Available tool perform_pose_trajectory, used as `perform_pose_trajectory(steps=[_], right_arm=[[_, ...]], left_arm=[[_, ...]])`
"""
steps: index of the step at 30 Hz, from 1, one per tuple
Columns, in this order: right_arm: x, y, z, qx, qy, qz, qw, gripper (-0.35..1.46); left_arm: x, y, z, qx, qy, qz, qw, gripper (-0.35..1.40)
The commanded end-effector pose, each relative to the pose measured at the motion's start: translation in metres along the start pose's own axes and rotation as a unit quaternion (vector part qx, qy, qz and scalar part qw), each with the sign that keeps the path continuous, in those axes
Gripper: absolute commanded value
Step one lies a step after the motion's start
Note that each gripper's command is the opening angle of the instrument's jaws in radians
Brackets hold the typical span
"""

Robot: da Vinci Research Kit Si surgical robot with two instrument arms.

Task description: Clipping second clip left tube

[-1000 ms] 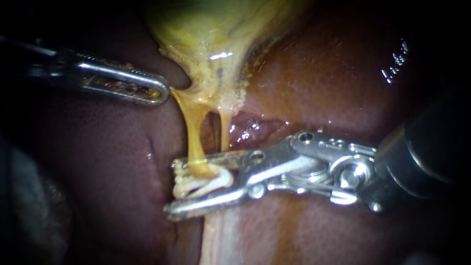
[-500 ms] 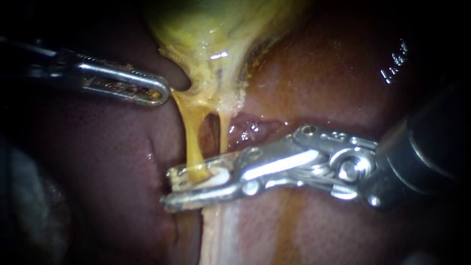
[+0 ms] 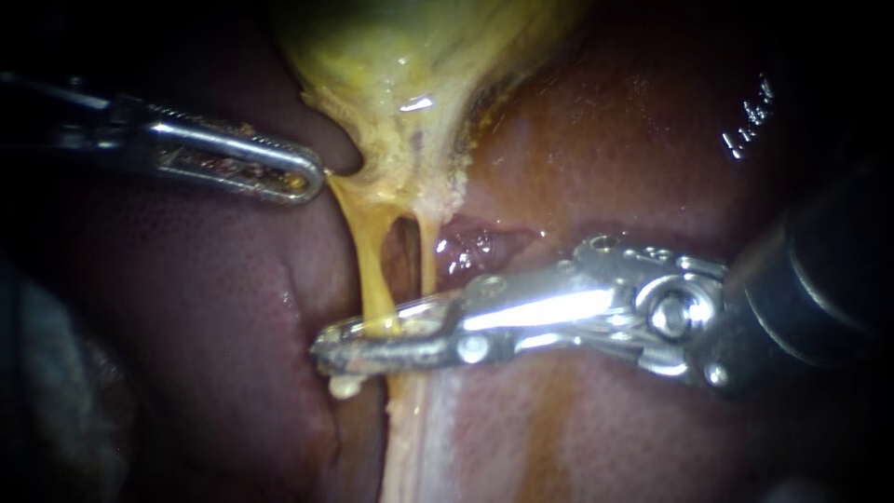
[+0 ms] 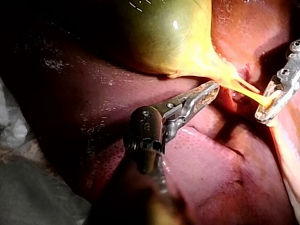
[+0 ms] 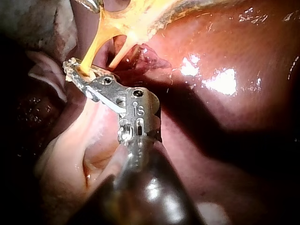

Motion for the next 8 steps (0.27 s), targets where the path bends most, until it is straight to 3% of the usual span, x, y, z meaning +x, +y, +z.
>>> perform_pose_trajectory(steps=[1,8], right_arm=[[-0.0001,0.0001,0.0,0.0,0.0,0.0,1.0,-0.35],[-0.0001,0.0001,0.0,0.0,0.0,0.0,1.0,-0.35]], left_arm=[[0.0,0.0,0.0,0.0,0.0,0.0,1.0,-0.35],[0.0,0.0,0.0,0.0,0.0,0.0,1.0,-0.35]])
